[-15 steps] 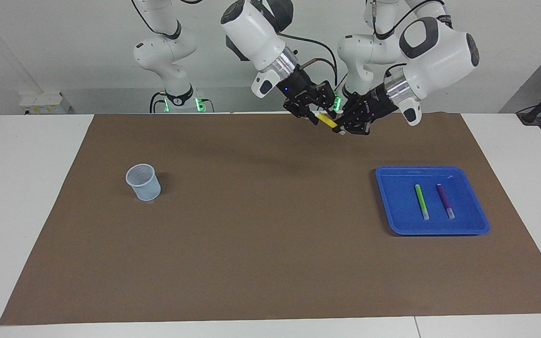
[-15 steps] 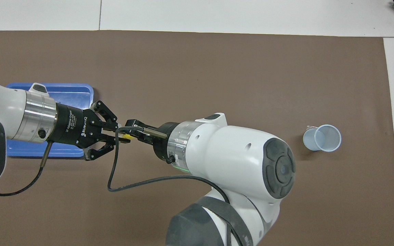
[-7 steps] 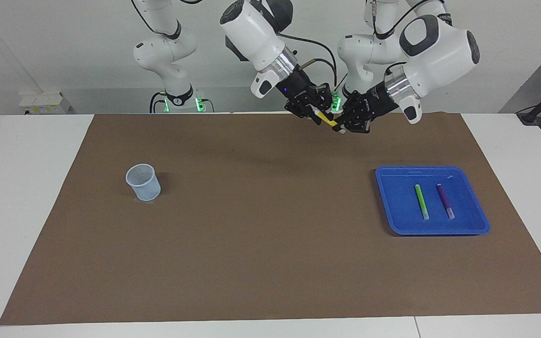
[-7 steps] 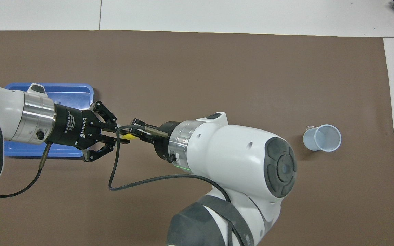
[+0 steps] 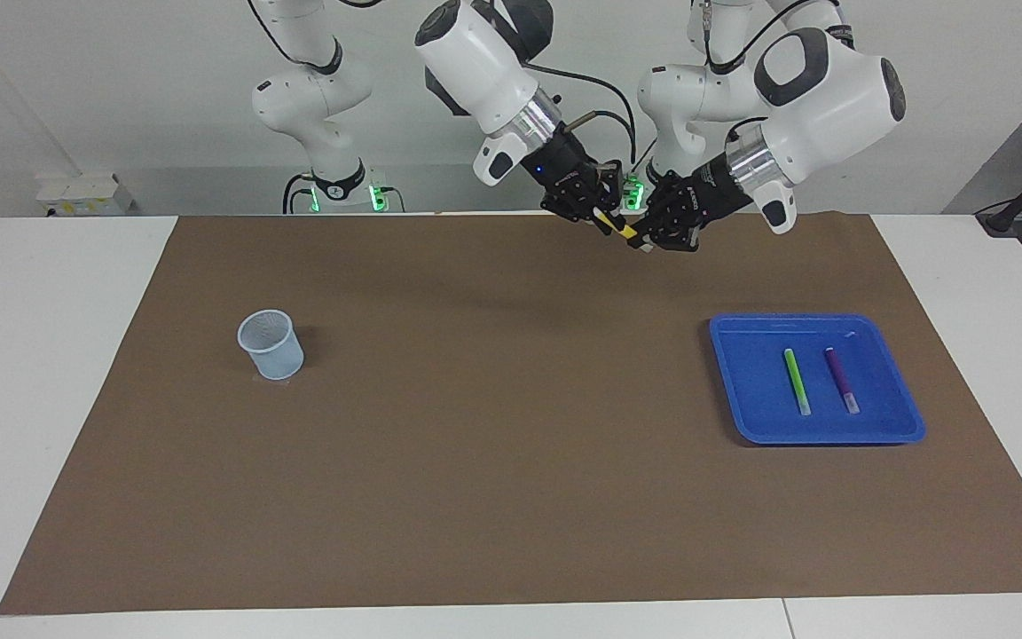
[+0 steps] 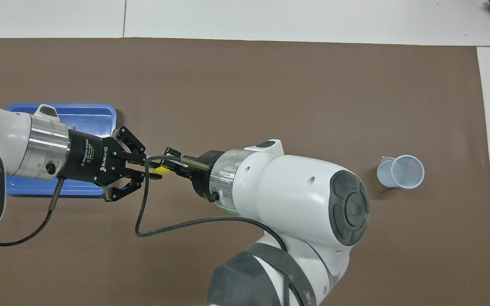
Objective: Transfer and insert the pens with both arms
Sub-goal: 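Grasp the yellow pen with the right gripper from the left gripper, then carry the yellow pen with the right gripper toward the white cup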
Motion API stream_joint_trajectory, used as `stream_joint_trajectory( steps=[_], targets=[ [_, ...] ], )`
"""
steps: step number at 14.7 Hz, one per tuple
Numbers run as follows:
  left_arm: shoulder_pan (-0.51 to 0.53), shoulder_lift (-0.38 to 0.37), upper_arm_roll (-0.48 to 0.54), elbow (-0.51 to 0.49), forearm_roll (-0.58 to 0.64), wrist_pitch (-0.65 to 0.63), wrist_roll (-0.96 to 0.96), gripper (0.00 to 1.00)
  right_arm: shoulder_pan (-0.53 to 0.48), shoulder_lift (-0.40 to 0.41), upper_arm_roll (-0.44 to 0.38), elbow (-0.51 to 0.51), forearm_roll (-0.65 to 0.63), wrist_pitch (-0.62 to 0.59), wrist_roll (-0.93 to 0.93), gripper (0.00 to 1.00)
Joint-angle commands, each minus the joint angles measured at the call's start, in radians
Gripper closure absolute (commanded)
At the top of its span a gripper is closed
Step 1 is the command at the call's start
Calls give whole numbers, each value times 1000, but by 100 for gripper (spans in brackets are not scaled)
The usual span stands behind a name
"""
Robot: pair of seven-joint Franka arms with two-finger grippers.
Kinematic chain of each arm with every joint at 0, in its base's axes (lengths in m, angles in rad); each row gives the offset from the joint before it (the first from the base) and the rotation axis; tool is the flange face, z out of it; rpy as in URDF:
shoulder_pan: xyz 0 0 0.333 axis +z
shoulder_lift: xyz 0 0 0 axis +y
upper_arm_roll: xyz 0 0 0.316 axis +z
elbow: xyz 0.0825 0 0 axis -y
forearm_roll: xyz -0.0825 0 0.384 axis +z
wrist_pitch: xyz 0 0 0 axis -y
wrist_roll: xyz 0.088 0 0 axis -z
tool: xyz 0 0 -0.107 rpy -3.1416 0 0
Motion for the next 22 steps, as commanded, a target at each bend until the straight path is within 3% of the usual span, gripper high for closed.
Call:
stream_joint_trajectory(
  steps=[1, 6, 7, 8, 10, 16, 22],
  targets=[
    [-13, -38, 14, -29, -16, -10, -15, 100, -2, -3, 0, -6, 40, 17, 9, 100],
    [-13, -42, 15, -29, -7, -13, 8, 96, -5, -3, 0, -5, 41, 15, 6, 100],
    [-13, -42, 15, -29, -7, -8, 11, 82, -7, -3, 0, -6, 41, 15, -2, 100],
    [-13, -42, 15, -28, -6, -8, 12, 59, -8, -3, 0, -6, 41, 14, -4, 100],
    [-13, -42, 15, -28, -6, -3, 4, 48, -8, -3, -2, -6, 40, 0, -13, 100],
    [-3, -47, 17, -28, 25, -17, 74, 50, -36, -11, -2, -12, 34, -69, -66, 100],
    [43, -56, 25, -25, 210, -126, 569, 54, -140, -26, -5, -5, 23, -237, -259, 100]
  ],
)
